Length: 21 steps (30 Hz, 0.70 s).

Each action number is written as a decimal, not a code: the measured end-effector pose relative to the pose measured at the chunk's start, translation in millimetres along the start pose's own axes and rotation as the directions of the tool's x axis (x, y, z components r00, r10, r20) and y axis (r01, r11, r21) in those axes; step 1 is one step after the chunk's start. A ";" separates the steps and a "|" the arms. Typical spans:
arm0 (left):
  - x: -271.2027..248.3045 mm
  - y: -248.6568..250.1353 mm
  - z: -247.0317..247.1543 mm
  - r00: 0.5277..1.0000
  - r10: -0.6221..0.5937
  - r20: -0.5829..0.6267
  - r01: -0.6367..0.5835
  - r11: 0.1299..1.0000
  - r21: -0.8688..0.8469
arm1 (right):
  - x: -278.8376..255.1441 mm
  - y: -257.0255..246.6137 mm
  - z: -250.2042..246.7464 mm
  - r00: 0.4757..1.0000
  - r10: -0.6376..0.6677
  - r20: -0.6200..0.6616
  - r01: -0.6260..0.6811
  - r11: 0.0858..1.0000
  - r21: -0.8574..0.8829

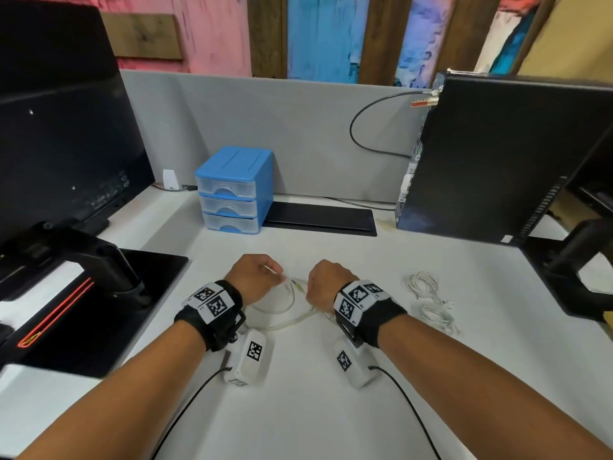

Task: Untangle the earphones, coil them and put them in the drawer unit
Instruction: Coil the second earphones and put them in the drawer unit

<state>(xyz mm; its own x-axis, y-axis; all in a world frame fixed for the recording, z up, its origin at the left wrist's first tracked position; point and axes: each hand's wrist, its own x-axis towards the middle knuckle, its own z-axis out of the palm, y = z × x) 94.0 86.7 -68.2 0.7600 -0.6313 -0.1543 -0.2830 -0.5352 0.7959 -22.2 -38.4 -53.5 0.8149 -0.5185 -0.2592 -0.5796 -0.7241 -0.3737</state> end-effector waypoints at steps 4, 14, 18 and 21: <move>-3.6 11.0 1.8 0.988 0.154 -0.018 -0.154 0.987 -0.034 | -0.9 2.8 -9.7 0.996 -0.086 0.017 0.085 0.996 0.040; -25.1 131.4 -41.3 0.848 0.528 -0.038 -0.525 0.848 0.067 | -31.5 3.7 -120.5 0.900 -0.286 -0.329 0.425 0.741 0.520; -29.6 178.7 -67.3 0.803 0.596 -0.012 -0.579 0.785 0.220 | -47.1 -0.7 -152.0 0.861 -0.301 -0.411 0.495 0.683 0.536; -33.2 203.6 -80.4 0.773 0.635 -0.013 -0.604 0.741 0.294 | -50.2 0.1 -164.4 0.868 -0.280 -0.411 0.481 0.678 0.555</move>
<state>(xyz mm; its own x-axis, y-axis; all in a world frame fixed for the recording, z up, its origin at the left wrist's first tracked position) 58.1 43.8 146.0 0.4156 -0.8199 0.3938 -0.8403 -0.1804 0.5111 -64.2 -87.3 105.8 0.8667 -0.4342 0.2454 0.0023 -0.4884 -0.8726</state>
